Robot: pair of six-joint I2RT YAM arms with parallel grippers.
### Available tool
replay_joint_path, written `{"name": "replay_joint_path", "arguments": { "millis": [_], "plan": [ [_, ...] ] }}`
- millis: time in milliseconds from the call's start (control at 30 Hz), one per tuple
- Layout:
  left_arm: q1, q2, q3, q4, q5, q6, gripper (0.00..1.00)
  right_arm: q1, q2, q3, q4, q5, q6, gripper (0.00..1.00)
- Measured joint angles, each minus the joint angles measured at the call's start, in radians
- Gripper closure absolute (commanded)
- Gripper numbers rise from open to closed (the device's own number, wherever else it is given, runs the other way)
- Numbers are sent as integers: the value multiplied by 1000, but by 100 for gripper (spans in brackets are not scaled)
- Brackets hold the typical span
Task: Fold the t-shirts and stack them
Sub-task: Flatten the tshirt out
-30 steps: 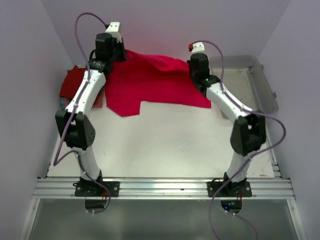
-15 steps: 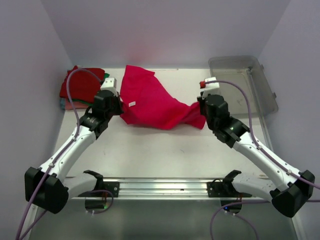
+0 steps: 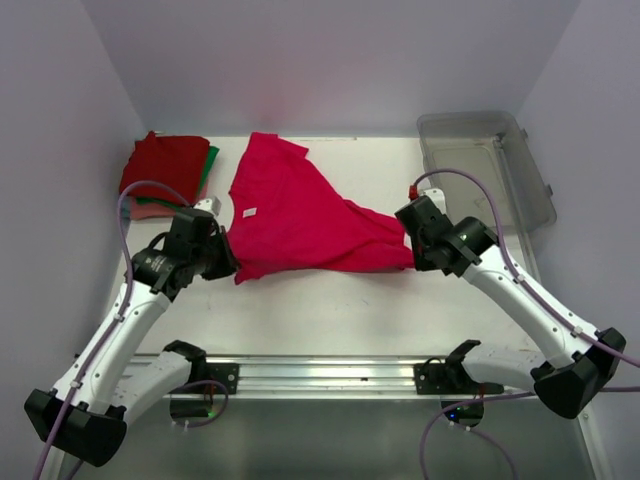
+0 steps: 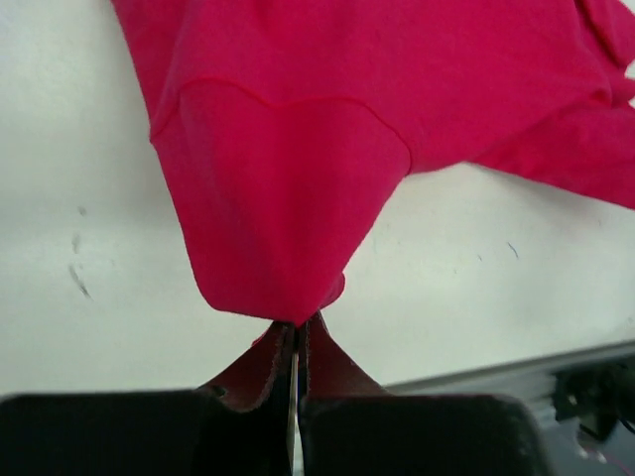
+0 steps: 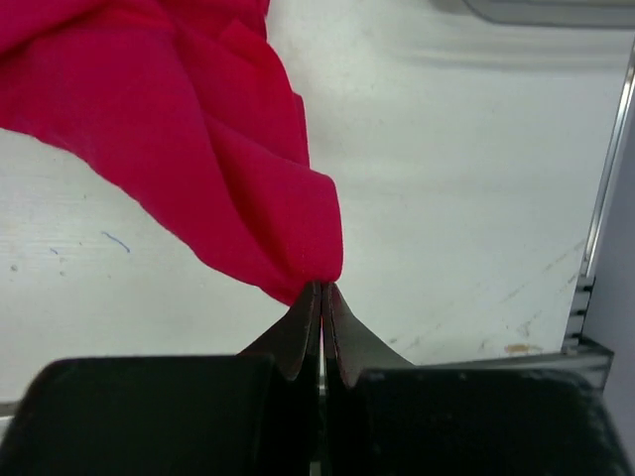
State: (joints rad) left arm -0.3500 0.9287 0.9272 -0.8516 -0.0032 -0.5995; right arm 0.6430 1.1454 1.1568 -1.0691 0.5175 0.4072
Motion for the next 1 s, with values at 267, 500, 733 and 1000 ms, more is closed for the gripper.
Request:
{"name": "replay_joint_path", "arguments": {
  "millis": [267,500,733,1000],
  "plan": [
    [0,-76,-22,-230,164,-71,100,0,67,62,-214,-119,97,100],
    [0,-62,-66,-377,229,-77,100,0,124,167,-248,-216,93,100],
    [0,-63,131,-426,180,-119,17,1,191,200,-259,-217,100,25],
    [0,-29,239,-284,29,-121,0,-4,214,383,-262,-80,89,11]
  ]
}}
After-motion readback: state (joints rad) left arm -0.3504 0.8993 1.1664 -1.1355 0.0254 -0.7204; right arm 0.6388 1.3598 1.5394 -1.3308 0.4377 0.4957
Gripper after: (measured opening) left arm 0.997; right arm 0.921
